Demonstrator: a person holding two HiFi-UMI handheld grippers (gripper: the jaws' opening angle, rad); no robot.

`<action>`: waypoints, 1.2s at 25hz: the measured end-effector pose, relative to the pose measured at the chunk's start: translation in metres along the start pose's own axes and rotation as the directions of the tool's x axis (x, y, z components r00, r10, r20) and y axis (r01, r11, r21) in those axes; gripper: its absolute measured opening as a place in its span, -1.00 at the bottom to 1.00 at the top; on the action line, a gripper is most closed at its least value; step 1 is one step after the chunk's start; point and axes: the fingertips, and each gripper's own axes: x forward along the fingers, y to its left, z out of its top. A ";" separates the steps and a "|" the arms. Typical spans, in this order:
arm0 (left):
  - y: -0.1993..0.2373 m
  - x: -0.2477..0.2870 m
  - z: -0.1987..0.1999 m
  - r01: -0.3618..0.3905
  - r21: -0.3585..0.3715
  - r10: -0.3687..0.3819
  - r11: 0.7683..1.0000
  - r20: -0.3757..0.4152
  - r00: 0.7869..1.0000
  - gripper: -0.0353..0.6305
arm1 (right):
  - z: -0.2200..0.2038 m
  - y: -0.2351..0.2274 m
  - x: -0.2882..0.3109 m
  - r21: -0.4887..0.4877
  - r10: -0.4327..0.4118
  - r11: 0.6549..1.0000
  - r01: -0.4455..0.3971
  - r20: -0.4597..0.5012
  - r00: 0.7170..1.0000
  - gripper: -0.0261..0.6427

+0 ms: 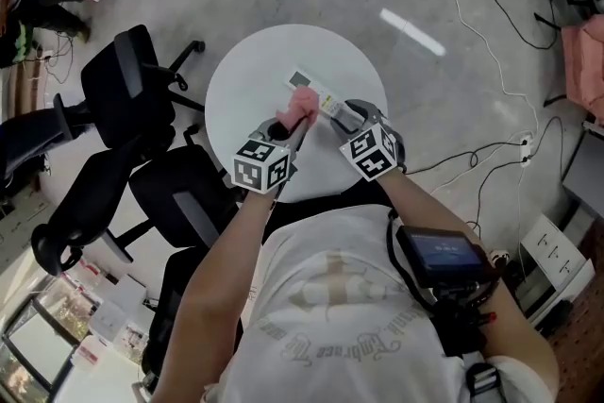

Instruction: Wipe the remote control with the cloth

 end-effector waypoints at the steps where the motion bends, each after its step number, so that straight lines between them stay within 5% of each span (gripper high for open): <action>1: 0.000 0.002 0.000 0.005 0.003 -0.005 1.000 -0.008 1.000 -0.78 | -0.001 0.000 0.003 0.005 -0.008 1.000 0.008 -0.005 1.000 -0.25; 7: 0.000 0.019 0.002 0.027 0.013 -0.027 1.000 -0.042 0.999 -0.77 | -0.007 0.000 0.022 -0.009 -0.016 1.000 0.016 -0.024 1.000 -0.09; 21: -0.004 0.059 -0.004 0.077 0.027 -0.072 0.997 -0.152 0.986 -0.77 | -0.006 -0.001 0.037 -0.069 -0.003 0.998 0.002 -0.025 1.000 -0.28; 30: -0.008 0.089 -0.024 0.103 0.027 -0.088 0.994 -0.336 0.938 -0.77 | -0.006 0.009 0.037 -0.095 0.019 0.995 -0.023 -0.039 0.999 -0.28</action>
